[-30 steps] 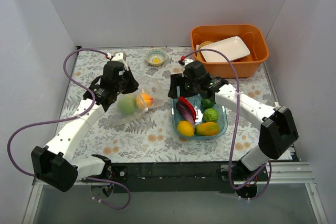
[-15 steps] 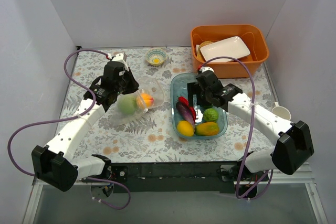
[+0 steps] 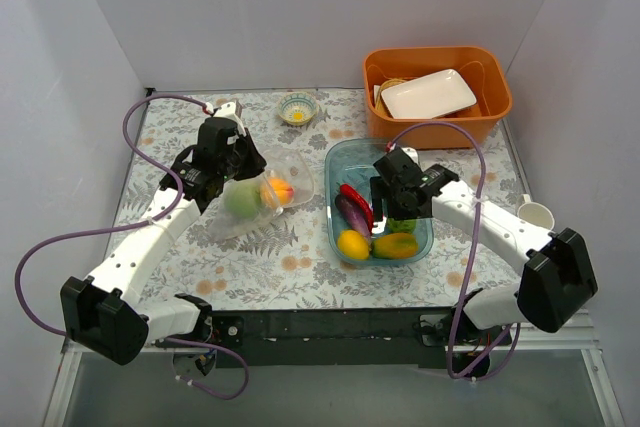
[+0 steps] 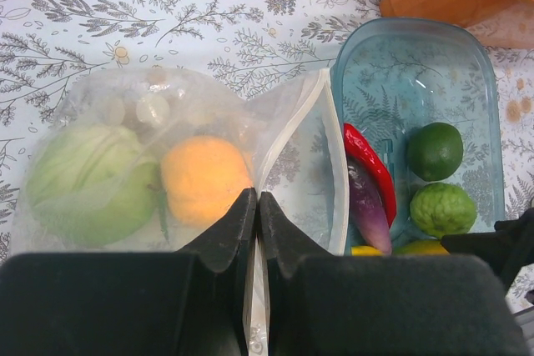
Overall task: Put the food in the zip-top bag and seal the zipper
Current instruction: Pick up the fake fruit from the bin.
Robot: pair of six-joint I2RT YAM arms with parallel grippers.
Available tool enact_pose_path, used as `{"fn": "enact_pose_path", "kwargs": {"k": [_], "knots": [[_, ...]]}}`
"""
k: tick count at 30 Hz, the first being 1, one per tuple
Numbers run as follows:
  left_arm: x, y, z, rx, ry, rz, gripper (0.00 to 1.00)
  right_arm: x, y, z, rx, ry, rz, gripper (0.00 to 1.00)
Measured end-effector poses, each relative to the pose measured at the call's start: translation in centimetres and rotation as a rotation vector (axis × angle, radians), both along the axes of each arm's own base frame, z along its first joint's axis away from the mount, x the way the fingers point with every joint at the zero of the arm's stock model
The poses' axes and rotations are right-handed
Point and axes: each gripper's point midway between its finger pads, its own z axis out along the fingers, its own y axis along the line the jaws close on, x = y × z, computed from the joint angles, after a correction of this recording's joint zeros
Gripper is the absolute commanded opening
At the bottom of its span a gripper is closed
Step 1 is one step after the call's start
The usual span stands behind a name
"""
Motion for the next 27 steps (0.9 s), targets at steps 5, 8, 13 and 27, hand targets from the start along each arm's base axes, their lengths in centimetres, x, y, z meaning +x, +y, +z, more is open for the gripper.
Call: {"fn": "enact_pose_path", "kwargs": {"k": [5,8,13,27], "knots": [[0.0,0.0,0.0,0.002,-0.002,-0.002,0.03,-0.2,-0.8,-2.4,-0.076,0.048,0.016,0.94],[0.0,0.0,0.0,0.002,-0.004,-0.003,0.03,0.0,-0.8,-3.4,-0.105,0.066,0.032,0.91],[0.0,0.0,-0.3,0.007,0.002,-0.005,0.03,0.5,-0.7,-4.1,-0.112,0.066,0.051,0.77],[-0.1,0.0,-0.5,0.008,0.004,-0.005,0.03,1.2,1.1,-4.0,-0.027,0.047,0.095,0.87]]}}
